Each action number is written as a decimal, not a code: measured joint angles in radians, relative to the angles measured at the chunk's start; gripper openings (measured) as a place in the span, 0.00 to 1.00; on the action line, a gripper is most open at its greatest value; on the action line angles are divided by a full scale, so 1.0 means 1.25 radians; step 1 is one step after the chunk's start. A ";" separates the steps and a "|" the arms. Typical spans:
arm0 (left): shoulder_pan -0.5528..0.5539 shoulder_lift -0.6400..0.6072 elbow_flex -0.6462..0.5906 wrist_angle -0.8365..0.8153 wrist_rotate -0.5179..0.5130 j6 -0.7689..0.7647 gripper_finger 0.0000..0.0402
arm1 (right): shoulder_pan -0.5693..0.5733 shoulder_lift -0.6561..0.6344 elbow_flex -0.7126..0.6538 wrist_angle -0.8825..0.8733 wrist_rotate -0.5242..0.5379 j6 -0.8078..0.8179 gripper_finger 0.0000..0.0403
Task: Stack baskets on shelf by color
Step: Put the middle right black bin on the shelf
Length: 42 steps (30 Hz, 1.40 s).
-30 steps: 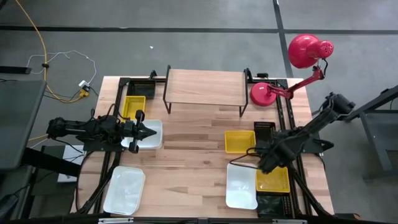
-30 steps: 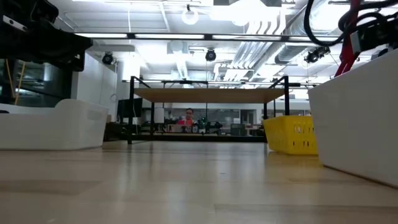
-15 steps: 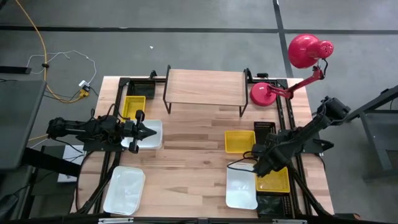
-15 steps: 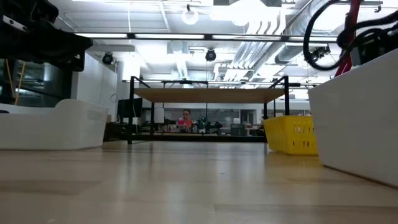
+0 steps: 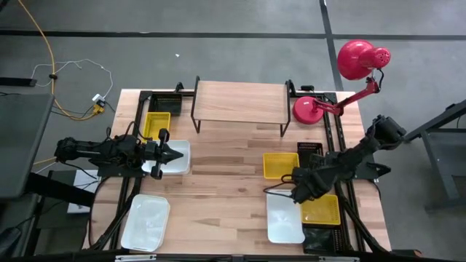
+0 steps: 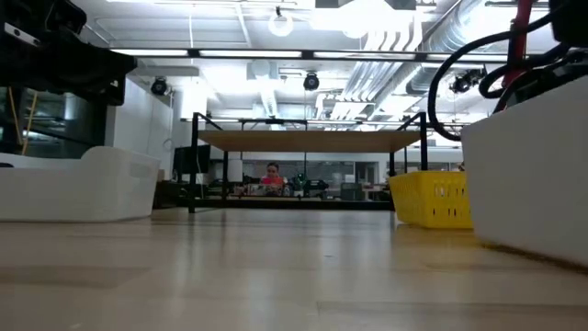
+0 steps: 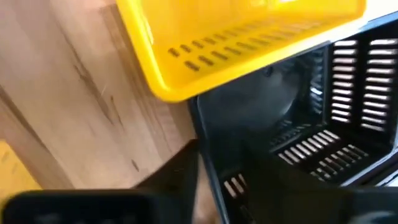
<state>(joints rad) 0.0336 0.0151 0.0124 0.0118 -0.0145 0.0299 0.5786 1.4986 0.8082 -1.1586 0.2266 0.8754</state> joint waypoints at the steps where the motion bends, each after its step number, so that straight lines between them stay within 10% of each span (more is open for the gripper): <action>1: 0.000 0.000 0.000 0.000 0.000 0.000 0.00 | -0.002 0.000 0.000 0.000 -0.008 -0.002 0.12; 13: 0.000 0.000 0.000 0.000 0.000 0.000 0.00 | -0.002 -0.001 0.113 -0.145 -0.030 -0.036 0.01; 23: 0.000 0.000 0.000 0.000 0.000 0.000 0.00 | 0.000 -0.002 0.420 -0.293 -0.078 -0.091 0.00; 42: 0.000 0.000 0.000 0.000 0.000 0.000 0.00 | -0.106 -0.002 0.622 0.095 0.173 -0.629 0.00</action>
<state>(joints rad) 0.0334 0.0151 0.0126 0.0118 -0.0145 0.0299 0.4462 1.4963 1.5852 -1.0400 0.4423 0.0897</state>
